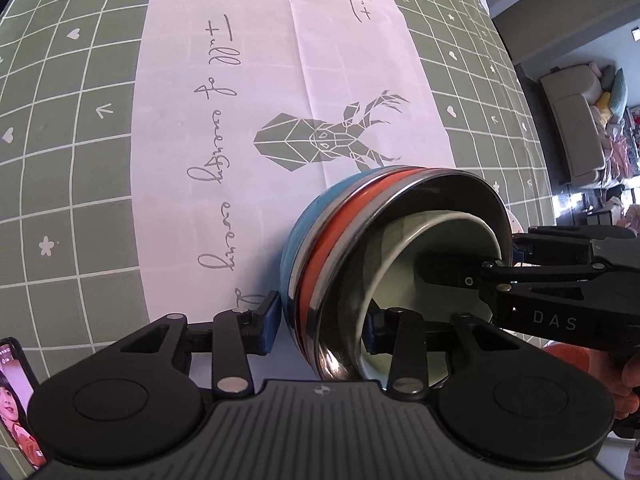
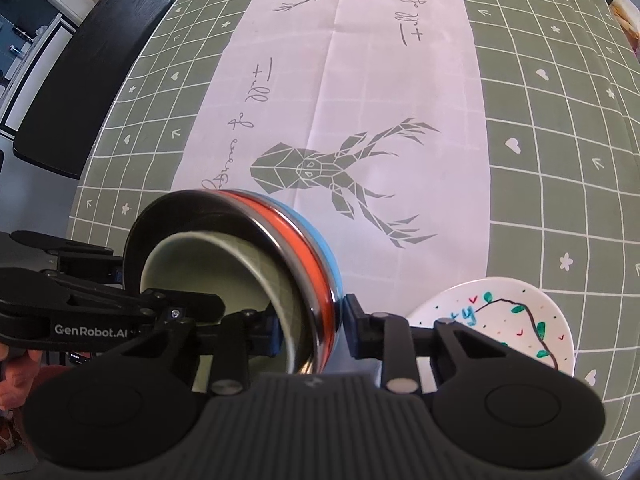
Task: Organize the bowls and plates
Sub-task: 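Lift the bowl stack with both tools and carry it toward the Fruity plate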
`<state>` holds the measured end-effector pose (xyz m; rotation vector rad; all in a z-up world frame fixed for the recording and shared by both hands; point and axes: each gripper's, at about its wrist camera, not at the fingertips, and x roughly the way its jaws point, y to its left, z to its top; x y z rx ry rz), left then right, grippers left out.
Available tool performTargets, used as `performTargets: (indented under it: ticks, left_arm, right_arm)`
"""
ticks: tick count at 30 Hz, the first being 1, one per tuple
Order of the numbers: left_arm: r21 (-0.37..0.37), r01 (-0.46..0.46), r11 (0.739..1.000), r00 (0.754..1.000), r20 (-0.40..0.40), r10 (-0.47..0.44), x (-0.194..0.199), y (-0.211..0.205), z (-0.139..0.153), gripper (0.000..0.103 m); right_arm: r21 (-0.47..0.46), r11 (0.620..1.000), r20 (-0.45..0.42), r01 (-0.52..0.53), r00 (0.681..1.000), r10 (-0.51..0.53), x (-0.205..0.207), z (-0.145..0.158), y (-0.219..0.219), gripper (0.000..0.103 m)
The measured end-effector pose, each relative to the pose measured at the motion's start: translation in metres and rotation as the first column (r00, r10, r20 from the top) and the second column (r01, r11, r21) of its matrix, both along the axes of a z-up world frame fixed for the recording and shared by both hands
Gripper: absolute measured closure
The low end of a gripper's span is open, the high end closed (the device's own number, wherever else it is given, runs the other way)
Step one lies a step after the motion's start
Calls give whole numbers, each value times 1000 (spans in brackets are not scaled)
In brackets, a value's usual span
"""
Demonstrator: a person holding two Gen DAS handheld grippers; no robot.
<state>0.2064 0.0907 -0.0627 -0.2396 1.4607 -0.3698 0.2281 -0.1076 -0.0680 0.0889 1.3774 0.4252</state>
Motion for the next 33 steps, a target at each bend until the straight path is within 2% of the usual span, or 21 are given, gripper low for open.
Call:
performTargets:
  ticks: [8,11,12,14,15,19,23,33]
  left_arm:
    - [-83,-102,991,994,-41,99,6,17,-11,55]
    - [-129,-161,978,986,-68,153,3,23,-18,51]
    - [-141,-176,974,983,-80,166,1,24,-22,49]
    - [-157,-198,968,979,-71,188,-4,24,-26,46]
    - [-168,-217,962,976,-56,210,-7,25,-25,49]
    - [-156,-229,961,973,5,233,-15,22,-21,50]
    - [-112,-217,970,974,45,223,-17,17,-12,52]
    - [-55,-178,983,982,50,180,-14,9,-2,57]
  right_arm:
    - [42,998,-18,51,999,-51,8,-10,-4,73]
    - [52,997,-18,59,998,-59,7,-12,-5,72]
    - [59,997,-23,57,998,-56,6,-13,-5,68]
    - [58,997,-30,55,998,-53,5,-15,-4,67]
    - [61,997,-32,57,998,-55,4,-16,-4,67]
    - [68,995,-30,76,997,-75,1,-17,-6,67]
    - [57,994,-25,94,995,-93,0,-16,-5,69]
    - [39,992,-6,119,993,-118,-3,-7,-8,74]
